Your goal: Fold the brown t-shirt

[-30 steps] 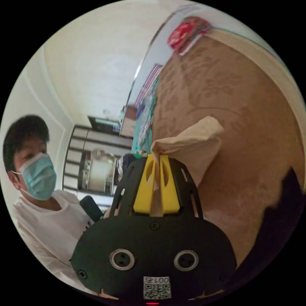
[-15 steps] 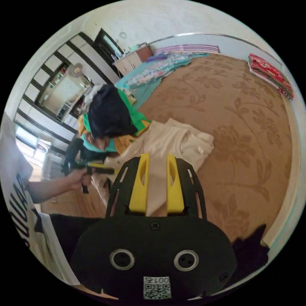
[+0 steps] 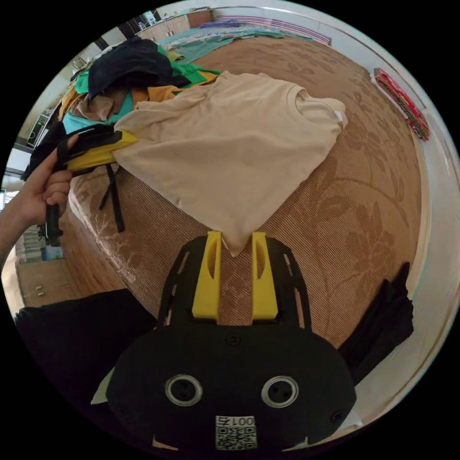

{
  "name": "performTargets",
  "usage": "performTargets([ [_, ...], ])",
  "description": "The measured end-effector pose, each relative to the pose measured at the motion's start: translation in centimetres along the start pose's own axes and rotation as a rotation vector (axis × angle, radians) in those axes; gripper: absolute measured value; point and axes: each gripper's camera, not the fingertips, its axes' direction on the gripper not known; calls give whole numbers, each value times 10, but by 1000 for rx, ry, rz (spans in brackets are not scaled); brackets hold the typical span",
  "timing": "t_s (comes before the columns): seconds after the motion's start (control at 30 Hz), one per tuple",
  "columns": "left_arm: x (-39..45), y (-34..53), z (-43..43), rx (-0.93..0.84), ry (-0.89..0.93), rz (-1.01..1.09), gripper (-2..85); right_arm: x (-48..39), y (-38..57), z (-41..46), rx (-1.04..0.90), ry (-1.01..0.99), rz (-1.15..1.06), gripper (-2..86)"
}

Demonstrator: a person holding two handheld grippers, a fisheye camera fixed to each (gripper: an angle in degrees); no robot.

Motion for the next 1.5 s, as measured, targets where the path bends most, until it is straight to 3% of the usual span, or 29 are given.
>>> performTargets([
  [0.23, -4, -34, -21, 27, 167, 24, -10, -21, 7, -59, 140, -73, 99, 31],
  [0.4, 13, -59, -17, -28, 302, 158, -9, -27, 17, -54, 93, -136, 154, 48],
  [0.67, -30, -71, -15, 16, 389, 64, -9, -88, 19, -64, 105, 19, 39, 74],
  [0.83, -19, -76, -6, -54, 441, 170, -9, -97, 23, -81, 165, 172, 115, 38],
  [0.93, -21, -75, -7, -96, 344, 274, -9, -83, 39, -99, 234, 127, 234, 36],
  [1.0, -54, -71, -10, -72, 234, 171, -9, -75, 48, -98, 215, 73, 292, 38],
  [1.17, -113, -52, -7, -38, 199, -60, -9, -70, 67, -91, 198, 24, 302, 60],
  [1.5, -130, -33, 1, 81, 148, -132, -9, -100, 74, -84, 154, 334, -71, 38],
])
